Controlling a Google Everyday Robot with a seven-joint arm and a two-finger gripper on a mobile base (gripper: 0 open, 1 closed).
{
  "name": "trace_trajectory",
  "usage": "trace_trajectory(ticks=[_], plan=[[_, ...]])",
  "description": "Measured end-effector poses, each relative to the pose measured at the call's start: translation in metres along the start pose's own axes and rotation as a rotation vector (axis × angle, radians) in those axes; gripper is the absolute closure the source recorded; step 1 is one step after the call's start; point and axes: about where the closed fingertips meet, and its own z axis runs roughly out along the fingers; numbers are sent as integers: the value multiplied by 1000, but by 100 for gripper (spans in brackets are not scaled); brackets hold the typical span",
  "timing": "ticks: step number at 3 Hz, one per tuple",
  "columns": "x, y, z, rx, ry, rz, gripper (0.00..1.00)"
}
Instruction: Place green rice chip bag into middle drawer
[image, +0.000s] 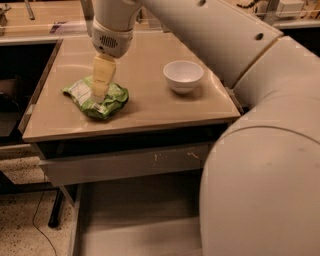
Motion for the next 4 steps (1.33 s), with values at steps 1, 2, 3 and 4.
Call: trace_trajectory(ticks=[1,2,3,4], plan=[[5,-16,27,-12,71,68,0],[9,-28,51,-32,117,118,0],[7,-29,54,-27,108,116,0],[2,-25,62,-45,78,98,0]])
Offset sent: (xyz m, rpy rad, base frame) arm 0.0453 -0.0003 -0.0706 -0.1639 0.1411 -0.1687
